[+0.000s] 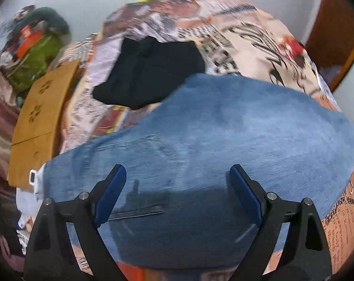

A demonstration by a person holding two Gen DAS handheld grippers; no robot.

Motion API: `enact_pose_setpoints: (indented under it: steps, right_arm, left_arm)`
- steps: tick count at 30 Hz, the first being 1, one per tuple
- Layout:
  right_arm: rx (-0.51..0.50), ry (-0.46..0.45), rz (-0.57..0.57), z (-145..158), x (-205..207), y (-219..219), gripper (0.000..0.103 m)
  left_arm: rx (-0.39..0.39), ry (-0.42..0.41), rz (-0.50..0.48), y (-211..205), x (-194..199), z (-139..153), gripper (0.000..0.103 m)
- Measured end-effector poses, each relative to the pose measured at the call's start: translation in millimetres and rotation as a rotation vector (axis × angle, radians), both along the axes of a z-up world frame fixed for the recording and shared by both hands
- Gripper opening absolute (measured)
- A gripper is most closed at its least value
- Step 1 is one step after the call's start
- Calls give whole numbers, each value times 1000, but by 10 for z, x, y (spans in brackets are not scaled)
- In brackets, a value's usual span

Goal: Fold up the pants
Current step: 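Grasp the jeans leg hem with the right gripper and fold it toward the left gripper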

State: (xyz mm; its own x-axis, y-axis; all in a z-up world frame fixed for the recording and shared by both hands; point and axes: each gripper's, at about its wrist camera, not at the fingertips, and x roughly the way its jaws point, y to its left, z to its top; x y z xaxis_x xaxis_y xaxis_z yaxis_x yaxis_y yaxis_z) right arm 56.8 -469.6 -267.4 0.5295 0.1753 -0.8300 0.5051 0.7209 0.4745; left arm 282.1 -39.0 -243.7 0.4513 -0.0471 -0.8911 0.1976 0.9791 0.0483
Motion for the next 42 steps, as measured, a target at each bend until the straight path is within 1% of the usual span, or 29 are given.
enact_pose_setpoints:
  steps: [3, 5, 9, 13, 16, 19, 22, 24, 26, 29, 31, 33, 35, 38, 42]
  right_arm:
    - [54, -40, -34, -34, -15, -111, 65]
    - [56, -55, -44, -34, 6, -143, 65]
    - [39, -80, -72, -15, 45, -262, 65]
    - [52, -83, -94, -89, 64, -406, 65]
    - [41, -93, -112, -124, 102, -455, 65]
    - [62, -115, -143, -199, 136, -531, 65]
    - [42, -108, -173, -218, 202, -580, 56]
    - [9, -72, -195, -237, 240, -624, 34]
    - [1, -57, -218, -264, 254, -681, 21]
    - [16, -71, -216, -249, 245, -755, 14]
    - [-17, -76, -193, -178, 268, -738, 12]
    - [-70, -92, -169, -49, 299, -691, 10]
    - [-102, -123, -162, 97, 325, -660, 10]
    - [-141, -191, -144, 390, 377, -581, 8]
    - [-216, -286, -69, 852, 499, -332, 7]
  left_arm:
    - [29, 6, -37, -218, 51, -51, 91]
    - [54, -10, -56, -342, 94, -37, 91]
    - [32, 5, -101, -558, 214, -22, 91]
    - [49, -8, -165, -862, 268, -39, 91]
    - [59, -13, -209, -1061, 293, -50, 91]
    - [41, -5, -234, -1166, 324, -64, 91]
    - [7, 22, -231, -1215, 372, -89, 91]
    - [-12, 39, -227, -1234, 394, -96, 91]
    - [-23, 49, -226, -1256, 394, -96, 91]
    - [-30, 53, -234, -1256, 366, -79, 91]
    - [-37, 57, -238, -1249, 342, -59, 91]
    - [-48, 57, -239, -1232, 317, -35, 91]
    - [-61, 52, -240, -1209, 283, 5, 91]
    - [-76, 36, -243, -1175, 230, 88, 91]
    - [-89, -6, -245, -1109, 154, 244, 91]
